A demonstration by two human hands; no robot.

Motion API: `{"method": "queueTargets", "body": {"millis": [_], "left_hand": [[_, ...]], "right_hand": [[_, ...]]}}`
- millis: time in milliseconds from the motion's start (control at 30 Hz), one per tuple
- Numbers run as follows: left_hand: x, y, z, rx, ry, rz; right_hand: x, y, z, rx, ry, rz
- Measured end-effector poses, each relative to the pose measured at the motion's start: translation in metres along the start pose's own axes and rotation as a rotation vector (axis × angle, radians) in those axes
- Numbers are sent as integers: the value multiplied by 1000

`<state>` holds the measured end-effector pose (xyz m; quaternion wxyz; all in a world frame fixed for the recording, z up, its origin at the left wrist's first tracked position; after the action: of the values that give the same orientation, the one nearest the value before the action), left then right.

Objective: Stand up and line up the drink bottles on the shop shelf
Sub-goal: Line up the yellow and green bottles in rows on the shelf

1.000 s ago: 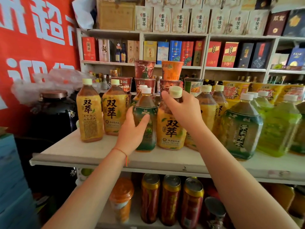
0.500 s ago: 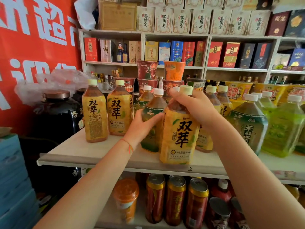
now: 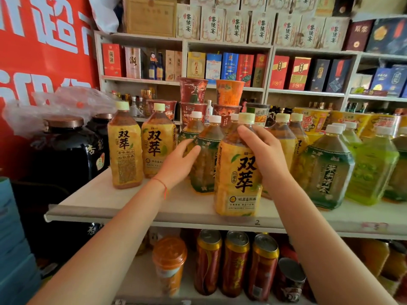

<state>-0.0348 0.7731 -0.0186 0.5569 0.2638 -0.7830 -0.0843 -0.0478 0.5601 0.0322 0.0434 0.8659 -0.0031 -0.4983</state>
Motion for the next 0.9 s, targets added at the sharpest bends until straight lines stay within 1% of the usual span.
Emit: {"method": "queueTargets", "body": {"millis": [100,133,167,200,233,300,333,367,400,433,500,567,633,700,800,900], "left_hand": [[-14,9,12,13,100,167],[-17,14,15,26,97,217],[-17,24,19,75,57,227],[-14,39,23,178,-17,187],[-10,60,30,317,-104,102],[0,104,54,644,-245,-103],[2,123,63,785,-274,-211],[1,138,69,875,-265,-306],[-6,149,67,901,-225,-370],[-17,161,61,870,-159,-406],[-34,163,42,707,-30,-417],[-51,166,30,532,39,-428],[-66,170,23,412,71,-412],[-73,176,19,357,70,-408],[-74,175,14,300,-4,-346],[-77,177,11,321,-52,-263]], "right_hand": [[-1,-15,2,23,-6,-18],[-1,-24,1,25,-4,-13],[-2,-34,2,27,0,-8],[-3,-46,2,29,5,-5],[-6,-58,4,29,13,-9],[-9,-85,6,46,37,-6],[-9,-98,6,63,42,8],[-9,-110,6,78,40,22],[-9,-124,6,85,39,36],[-10,-140,6,90,36,44],[-11,-154,2,105,37,51],[-11,-171,-2,109,22,51],[-10,-184,-7,110,17,47],[-7,-193,-12,114,11,44],[-3,-201,-19,154,6,60],[-1,-208,-19,179,24,76]]}}
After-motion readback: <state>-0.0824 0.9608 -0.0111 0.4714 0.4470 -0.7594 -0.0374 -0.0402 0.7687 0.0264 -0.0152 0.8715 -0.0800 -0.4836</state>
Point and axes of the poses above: each hand's wrist, its own z-axis away from the middle knuckle, its own y-axis out of the back of the hand, x = y × z, the point moved 10 cm from there along -z, towards the middle knuckle, and after that the axes turned 1 degree about y, right-handed, at the moved point
